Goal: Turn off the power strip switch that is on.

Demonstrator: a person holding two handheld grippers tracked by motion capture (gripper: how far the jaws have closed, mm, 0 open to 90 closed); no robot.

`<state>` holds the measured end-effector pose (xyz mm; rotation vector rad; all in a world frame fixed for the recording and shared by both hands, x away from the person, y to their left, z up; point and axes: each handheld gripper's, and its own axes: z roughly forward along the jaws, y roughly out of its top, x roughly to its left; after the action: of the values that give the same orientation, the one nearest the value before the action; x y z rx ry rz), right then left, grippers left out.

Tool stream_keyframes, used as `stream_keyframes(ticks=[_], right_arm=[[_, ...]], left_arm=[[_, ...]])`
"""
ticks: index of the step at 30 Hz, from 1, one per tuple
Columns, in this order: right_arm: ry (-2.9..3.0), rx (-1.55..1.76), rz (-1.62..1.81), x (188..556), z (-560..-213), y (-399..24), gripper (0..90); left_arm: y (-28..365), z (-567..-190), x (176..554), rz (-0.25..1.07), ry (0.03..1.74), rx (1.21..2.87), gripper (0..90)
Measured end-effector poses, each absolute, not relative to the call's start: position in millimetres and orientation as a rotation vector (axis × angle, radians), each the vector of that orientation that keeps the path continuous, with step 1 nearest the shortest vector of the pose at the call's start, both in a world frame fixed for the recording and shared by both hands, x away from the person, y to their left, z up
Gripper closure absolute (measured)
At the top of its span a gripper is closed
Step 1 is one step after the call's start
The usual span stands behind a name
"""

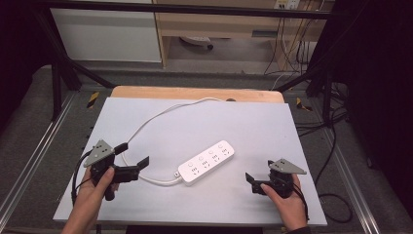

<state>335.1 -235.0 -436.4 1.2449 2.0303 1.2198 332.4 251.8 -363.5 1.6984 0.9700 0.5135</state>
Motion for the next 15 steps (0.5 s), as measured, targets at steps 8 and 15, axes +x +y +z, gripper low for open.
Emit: stream_keyframes(ticks=[8, 15], right_arm=[[2.008, 1.246, 1.199, 339, -438, -236, 2.5], [1.979, 1.277, 1.118, 352, -446, -239, 2.6]], left_arm=[[285, -384, 318, 0.557, 0.984, 1.693, 5.8], [301, -410, 309, 0.572, 1.063, 1.704, 7.1]])
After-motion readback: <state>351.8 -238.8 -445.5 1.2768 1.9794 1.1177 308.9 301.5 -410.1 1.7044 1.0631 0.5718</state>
